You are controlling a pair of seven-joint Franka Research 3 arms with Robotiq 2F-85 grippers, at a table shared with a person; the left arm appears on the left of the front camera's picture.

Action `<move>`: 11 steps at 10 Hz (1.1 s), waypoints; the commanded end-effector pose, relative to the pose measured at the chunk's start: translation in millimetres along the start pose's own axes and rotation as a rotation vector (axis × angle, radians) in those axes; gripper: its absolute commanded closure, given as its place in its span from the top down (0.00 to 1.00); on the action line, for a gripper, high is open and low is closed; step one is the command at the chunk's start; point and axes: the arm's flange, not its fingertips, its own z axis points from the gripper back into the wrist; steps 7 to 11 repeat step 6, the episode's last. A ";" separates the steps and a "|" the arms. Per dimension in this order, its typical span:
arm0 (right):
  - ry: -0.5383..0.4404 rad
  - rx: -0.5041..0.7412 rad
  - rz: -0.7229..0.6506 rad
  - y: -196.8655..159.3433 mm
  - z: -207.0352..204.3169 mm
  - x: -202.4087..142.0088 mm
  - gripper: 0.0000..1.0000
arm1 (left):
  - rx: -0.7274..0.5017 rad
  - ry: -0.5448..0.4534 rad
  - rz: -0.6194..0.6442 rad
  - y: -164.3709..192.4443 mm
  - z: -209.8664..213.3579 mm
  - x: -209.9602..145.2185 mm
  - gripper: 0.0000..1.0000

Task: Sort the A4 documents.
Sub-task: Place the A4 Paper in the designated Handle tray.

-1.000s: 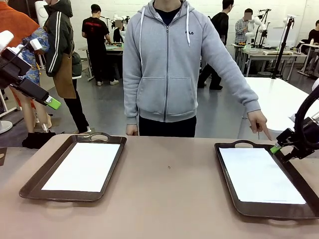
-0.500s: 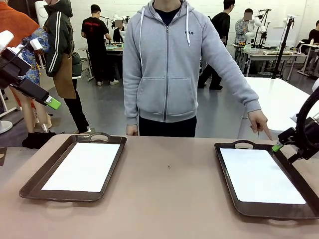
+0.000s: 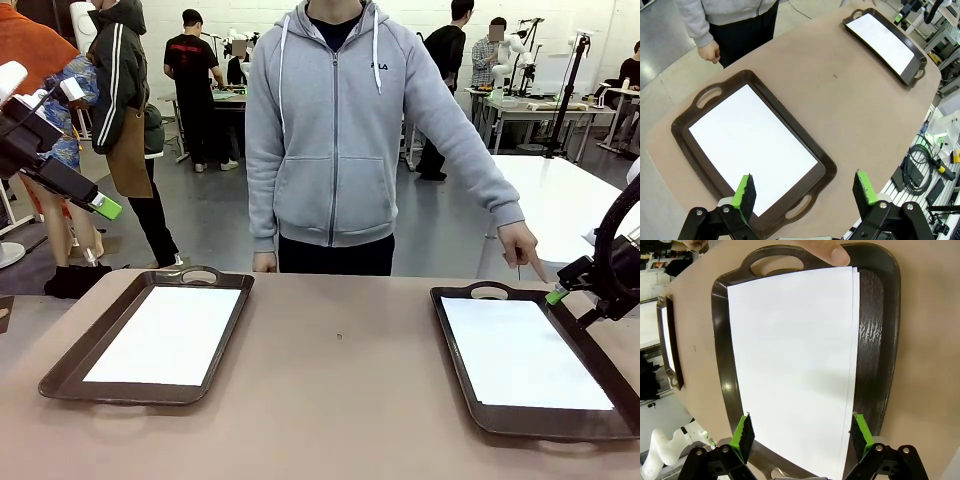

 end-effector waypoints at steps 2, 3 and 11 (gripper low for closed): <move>-0.001 0.008 0.006 0.1 0.4 1.7 1.00 | -0.003 -0.002 0.000 -0.8 0.0 -1.2 1.00; -0.001 0.008 0.006 0.1 0.4 1.7 1.00 | -0.003 -0.002 0.000 -0.8 0.0 -1.2 1.00; -0.001 0.008 0.006 0.1 0.4 1.7 1.00 | -0.003 -0.002 0.000 -0.8 0.0 -1.2 1.00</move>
